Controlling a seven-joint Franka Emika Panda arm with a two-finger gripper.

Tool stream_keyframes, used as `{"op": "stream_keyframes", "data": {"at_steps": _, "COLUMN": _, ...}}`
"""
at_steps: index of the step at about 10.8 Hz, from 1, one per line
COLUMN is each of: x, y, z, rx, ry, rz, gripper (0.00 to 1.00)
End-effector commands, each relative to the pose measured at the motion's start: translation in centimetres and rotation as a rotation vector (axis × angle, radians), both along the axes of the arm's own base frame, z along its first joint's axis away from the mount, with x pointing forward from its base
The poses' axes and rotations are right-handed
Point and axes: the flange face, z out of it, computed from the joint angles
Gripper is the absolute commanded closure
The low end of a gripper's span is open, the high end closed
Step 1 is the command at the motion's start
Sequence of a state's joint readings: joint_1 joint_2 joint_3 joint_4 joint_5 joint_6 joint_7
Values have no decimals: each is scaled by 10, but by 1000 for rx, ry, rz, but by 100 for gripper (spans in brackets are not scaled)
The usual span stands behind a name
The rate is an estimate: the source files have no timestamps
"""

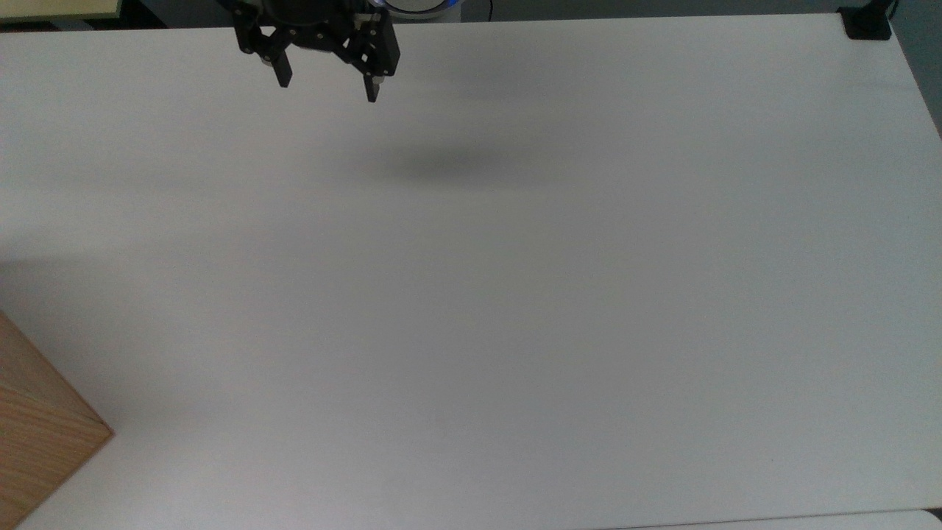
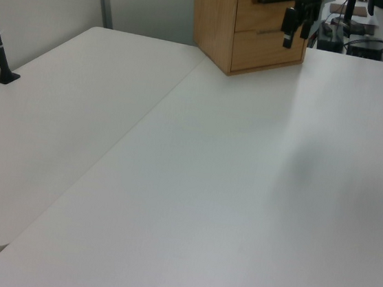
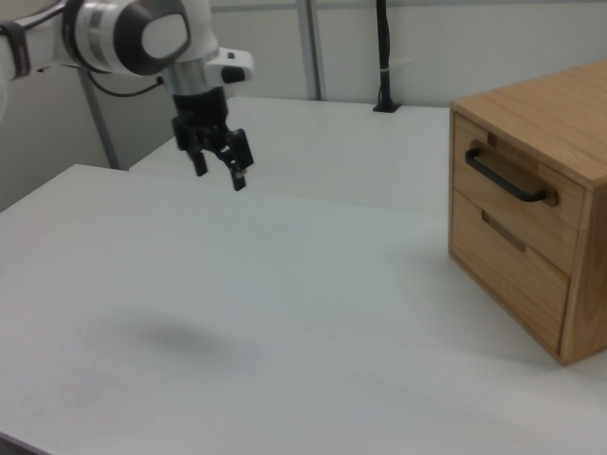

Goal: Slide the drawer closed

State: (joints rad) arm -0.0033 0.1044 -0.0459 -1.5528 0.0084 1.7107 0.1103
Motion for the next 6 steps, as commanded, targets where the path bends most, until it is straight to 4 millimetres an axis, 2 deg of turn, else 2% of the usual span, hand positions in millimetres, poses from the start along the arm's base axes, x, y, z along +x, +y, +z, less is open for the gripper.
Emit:
{"op": "stream_keyframes", "data": {"at_steps": 1, "x": -18, "y": -2, "z": 9, "rx": 15, "ry": 16, "rz": 104, "gripper": 0}}
{"op": "stream_keyframes", "data": {"at_steps": 6, "x": -27, "y": -5, "z": 13, "rx": 19, "ry": 69, "rz": 143, "gripper": 0}}
